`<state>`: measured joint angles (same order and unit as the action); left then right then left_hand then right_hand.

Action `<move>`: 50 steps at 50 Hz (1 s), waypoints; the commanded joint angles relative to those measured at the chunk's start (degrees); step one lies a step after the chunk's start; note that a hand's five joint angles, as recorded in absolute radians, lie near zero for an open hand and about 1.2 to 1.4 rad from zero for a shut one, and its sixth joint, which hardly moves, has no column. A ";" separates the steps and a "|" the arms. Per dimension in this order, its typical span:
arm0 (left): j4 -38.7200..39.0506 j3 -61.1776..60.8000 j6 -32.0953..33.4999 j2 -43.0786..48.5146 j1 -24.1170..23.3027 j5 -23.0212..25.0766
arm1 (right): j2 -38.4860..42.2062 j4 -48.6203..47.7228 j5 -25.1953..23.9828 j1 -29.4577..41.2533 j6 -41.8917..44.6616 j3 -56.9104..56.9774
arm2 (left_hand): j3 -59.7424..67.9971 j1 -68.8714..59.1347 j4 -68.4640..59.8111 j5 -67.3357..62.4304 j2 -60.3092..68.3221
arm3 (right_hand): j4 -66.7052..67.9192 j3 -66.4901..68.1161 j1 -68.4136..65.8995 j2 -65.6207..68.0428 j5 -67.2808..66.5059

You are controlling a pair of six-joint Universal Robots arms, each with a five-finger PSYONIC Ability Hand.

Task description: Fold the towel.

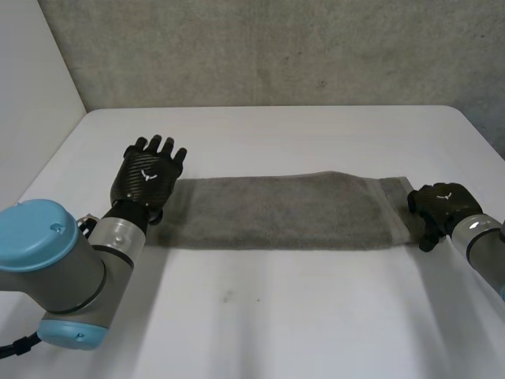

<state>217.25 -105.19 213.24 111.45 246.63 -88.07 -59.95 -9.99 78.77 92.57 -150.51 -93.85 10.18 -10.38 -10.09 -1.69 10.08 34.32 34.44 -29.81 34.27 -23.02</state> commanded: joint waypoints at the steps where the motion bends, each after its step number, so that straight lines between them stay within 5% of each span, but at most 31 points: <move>1: -0.25 0.16 -0.20 0.08 0.70 -0.08 | 2.47 -2.04 0.51 -1.33 2.67 1.39 | 1.05 -0.85 -1.13 0.47 1.14 | 45.68 45.55 -50.19 45.72 -46.98; 7: -0.25 0.07 -0.37 -0.01 0.61 -0.26 | 1.59 -2.31 1.57 -4.68 7.25 1.92 | 0.88 -0.68 -0.96 0.63 0.97 | 45.68 45.56 -50.19 45.73 -46.98; 18: -0.25 -0.02 -0.37 -0.10 0.52 -0.35 | 1.42 -7.85 13.87 -7.76 22.19 4.20 | 1.05 -0.85 -1.13 0.47 1.14 | 45.68 45.56 -50.19 45.73 -46.98; 24: -0.16 0.16 -0.46 -0.27 0.70 -0.35 | -5.88 -10.92 11.41 -0.55 17.01 4.12 | 1.22 -1.01 -1.30 0.30 1.31 | 45.68 45.56 -50.19 45.73 -46.98; 31: -0.16 0.77 -0.11 -0.45 0.79 -1.22 | -7.72 -15.93 3.33 16.76 13.05 6.58 | 1.22 -1.01 -1.30 0.30 1.31 | 45.68 45.56 -50.19 45.73 -46.98; 39: -0.25 1.56 -0.55 -3.26 4.73 -5.00 | 5.52 -17.16 -9.40 36.26 14.54 16.23 | 1.38 -1.18 -1.47 0.13 1.48 | 45.68 45.56 -50.19 45.73 -46.98; 50: -0.25 1.57 -0.72 -3.26 5.71 -5.00 | 17.23 -15.85 -11.01 42.43 15.77 20.55 | 1.22 -1.01 -1.30 0.30 1.31 | 45.68 45.56 -50.19 45.73 -46.98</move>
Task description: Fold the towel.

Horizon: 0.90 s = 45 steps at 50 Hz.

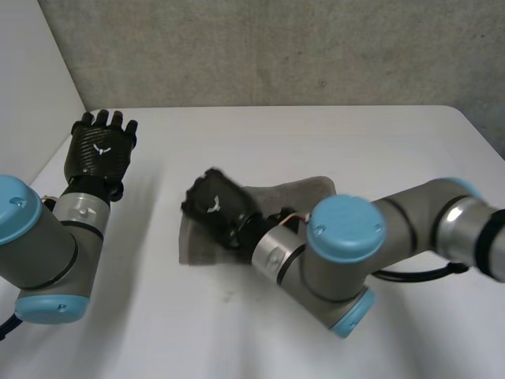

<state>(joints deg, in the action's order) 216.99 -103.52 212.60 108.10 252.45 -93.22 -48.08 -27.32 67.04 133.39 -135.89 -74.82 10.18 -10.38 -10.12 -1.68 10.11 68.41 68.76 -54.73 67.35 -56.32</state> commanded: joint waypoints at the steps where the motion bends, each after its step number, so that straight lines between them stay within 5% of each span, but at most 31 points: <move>1: 0.01 -0.28 -0.08 0.09 -0.29 0.23 | 5.37 2.35 1.33 1.61 2.55 1.52 | 1.05 -0.85 -1.10 0.45 1.11 | -16.99 -17.35 3.31 -15.93 14.90; 2: 0.01 -0.45 -0.26 0.09 -0.47 0.32 | 4.85 3.14 2.12 1.61 3.96 1.52 | 0.71 -0.51 -0.77 0.78 0.78 | -47.92 -48.27 34.24 -46.86 45.83; 4: 0.01 -0.46 -0.52 0.09 -0.73 0.32 | 3.71 3.93 3.69 1.43 5.01 1.52 | 0.54 -0.34 -0.60 0.96 0.61 | -58.41 -58.76 44.73 -57.35 56.32; 11: 0.01 -0.81 -5.60 -1.74 -2.05 0.23 | -7.46 7.80 8.81 0.73 -0.51 -2.44 | 1.05 -0.84 -1.10 0.45 1.11 | -58.41 -58.76 44.73 -57.35 56.32; 17: -0.60 -1.60 -15.26 -6.23 -4.94 0.41 | -16.68 12.88 11.18 -7.69 -18.94 -11.12 | 1.72 -1.52 -1.77 -0.22 1.78 | -58.41 -58.76 44.73 -57.35 56.32; 26: -1.13 -1.25 -27.42 -5.18 -12.68 2.34 | -17.75 16.86 10.92 -18.24 -27.76 -20.09 | 2.39 -2.19 -2.45 -0.89 2.46 | -58.41 -58.76 44.73 -57.35 56.32; 37: -1.05 2.44 -22.86 7.12 -13.04 3.13 | -11.68 14.57 10.57 -22.65 -27.76 -21.34 | 2.90 -2.70 -2.95 -1.40 2.96 | -47.22 -47.58 33.54 -46.16 45.13; 45: -1.40 0.60 -18.80 7.83 -11.63 3.04 | -12.73 11.15 8.55 -25.72 -27.67 -22.56 | 2.06 -1.86 -2.11 -0.56 2.12 | 11.54 11.19 -25.22 12.60 -13.63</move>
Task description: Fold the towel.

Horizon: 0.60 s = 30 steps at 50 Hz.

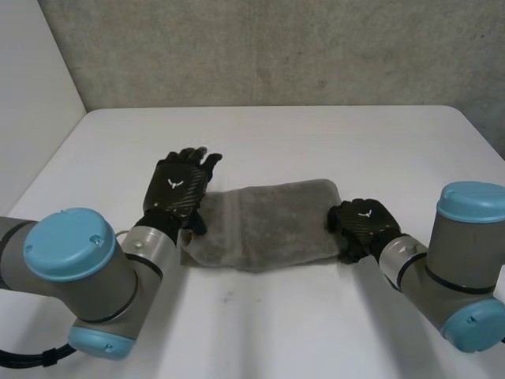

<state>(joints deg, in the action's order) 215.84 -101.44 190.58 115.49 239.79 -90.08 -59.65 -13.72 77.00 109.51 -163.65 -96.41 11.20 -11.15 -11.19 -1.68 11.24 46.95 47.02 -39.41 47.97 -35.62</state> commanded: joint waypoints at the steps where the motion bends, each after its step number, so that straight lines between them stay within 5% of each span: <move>1: -0.25 -2.18 3.66 0.53 1.03 -0.01 | -1.78 -2.89 -1.41 -2.19 0.26 -1.50 | 1.20 -1.25 -1.21 -0.72 1.16 | 33.05 32.98 -40.58 32.03 -34.38; 9: -0.25 -3.50 4.89 1.23 0.24 -0.09 | -7.58 -3.16 0.35 -1.85 6.15 -3.53 | 1.20 -1.25 -1.21 -0.72 1.16 | 33.05 32.98 -40.59 32.03 -34.38; 14: -0.25 -3.77 4.81 0.27 -0.64 -0.27 | -9.43 -3.24 3.59 -1.24 18.95 -0.64 | 1.20 -1.25 -1.21 -0.72 1.16 | 33.05 32.98 -40.59 32.03 -34.38; 23: -1.30 -3.77 4.37 -4.92 -0.02 -1.50 | -5.49 -3.42 3.33 16.23 24.25 10.34 | 1.03 -1.08 -1.04 -0.55 0.99 | 33.05 32.98 -40.59 32.03 -34.38; 25: -2.53 -4.12 3.67 -6.14 1.72 -4.82 | -3.72 -3.51 3.16 18.37 24.61 11.86 | 0.53 -0.58 -0.54 -0.05 0.49 | 33.05 32.98 -40.59 32.03 -34.38; 30: -4.11 -4.47 1.65 -7.12 3.93 -8.44 | 2.68 -3.34 -4.81 25.30 27.50 14.32 | -0.15 0.10 0.14 0.63 -0.19 | 33.05 32.98 -40.59 32.03 -34.38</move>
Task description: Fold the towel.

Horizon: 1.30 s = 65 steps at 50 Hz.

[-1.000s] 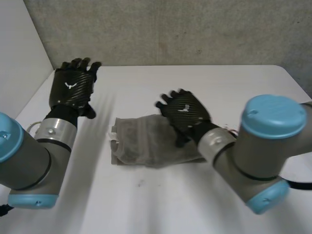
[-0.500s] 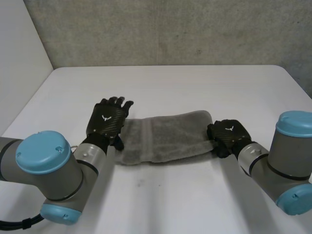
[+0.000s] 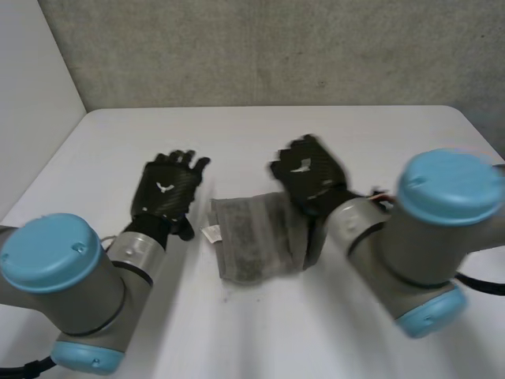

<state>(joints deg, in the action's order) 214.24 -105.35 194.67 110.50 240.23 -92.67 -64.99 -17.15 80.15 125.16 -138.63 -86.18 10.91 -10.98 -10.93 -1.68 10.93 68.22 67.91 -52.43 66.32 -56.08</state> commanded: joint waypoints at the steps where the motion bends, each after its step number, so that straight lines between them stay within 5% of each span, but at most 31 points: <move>1: -2.77 -0.56 -3.15 -2.13 3.75 -5.86 | 8.04 0.10 -8.00 9.67 2.49 4.09 | 0.15 -0.07 -0.12 0.62 0.12 | 11.78 12.09 -27.57 13.68 -13.92; 6: -2.95 -0.56 -4.65 -2.13 4.90 -5.77 | 12.79 0.89 -9.31 11.86 5.12 4.35 | 0.15 -0.07 -0.12 0.62 0.12 | 11.78 12.09 -27.57 13.68 -13.92; 9: -2.95 -0.12 -4.83 -2.21 4.46 -5.60 | 12.08 1.16 -5.45 11.78 5.47 4.79 | 0.15 -0.07 -0.12 0.62 0.12 | 6.80 7.10 -22.58 8.70 -8.93; 11: -2.95 0.32 -4.92 -2.21 4.20 -5.60 | 8.42 1.07 -0.98 11.69 2.68 4.88 | 0.15 -0.07 -0.12 0.62 0.12 | -26.17 -25.86 10.38 -24.27 24.03; 16: -2.77 2.26 -5.18 -2.83 3.23 -5.77 | 2.08 1.24 1.23 9.94 -9.42 4.27 | 0.31 -0.24 -0.29 0.46 0.29 | -58.22 -57.91 42.43 -56.32 56.08; 25: -3.91 9.54 -12.19 -2.57 -3.44 -5.86 | -3.47 3.17 1.59 0.28 -35.10 2.60 | 2.33 -2.26 -2.31 -1.56 2.31 | -58.22 -57.91 42.43 -56.32 56.08; 30: -10.04 13.93 -18.96 1.02 -6.61 -5.68 | -1.20 7.47 0.89 -3.16 -40.74 4.26 | 2.33 -2.26 -2.31 -1.56 2.31 | -58.22 -57.91 42.43 -56.32 56.08; 41: -17.54 15.36 -20.91 12.19 -6.97 -6.04 | 14.09 15.21 -5.36 -5.27 -42.60 11.82 | 1.83 -1.76 -1.81 -1.06 1.81 | -58.22 -57.91 42.43 -56.32 56.08; 48: -17.45 11.58 -20.30 12.29 -5.57 -6.04 | 15.95 17.06 -5.10 -5.97 -41.64 13.49 | 1.66 -1.59 -1.64 -0.89 1.64 | -58.22 -57.91 42.43 -56.32 56.08; 53: -17.54 11.13 -18.54 10.00 -5.21 -6.04 | 14.28 17.42 -4.30 -6.59 -37.68 13.67 | 1.66 -1.59 -1.64 -0.89 1.64 | -58.22 -57.91 42.43 -56.32 56.08; 63: -18.68 15.79 -13.97 -0.72 -5.47 -6.04 | -1.77 16.10 6.67 -7.20 -34.95 13.49 | 1.16 -1.08 -1.13 -0.38 1.13 | -58.22 -57.91 42.43 -56.32 56.08; 65: -23.75 19.37 -13.79 -5.79 -5.12 -6.04 | -4.41 15.23 7.64 -7.90 -34.95 12.97 | 0.32 -0.25 -0.30 0.45 0.30 | -58.22 -57.91 42.43 -56.32 56.08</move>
<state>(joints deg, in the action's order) 196.16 -91.69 179.47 114.13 234.84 -98.70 -59.73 -0.13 82.59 118.44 -173.48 -72.38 11.16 -11.12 -11.10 -1.68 11.15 13.17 12.26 -11.90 12.89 -2.99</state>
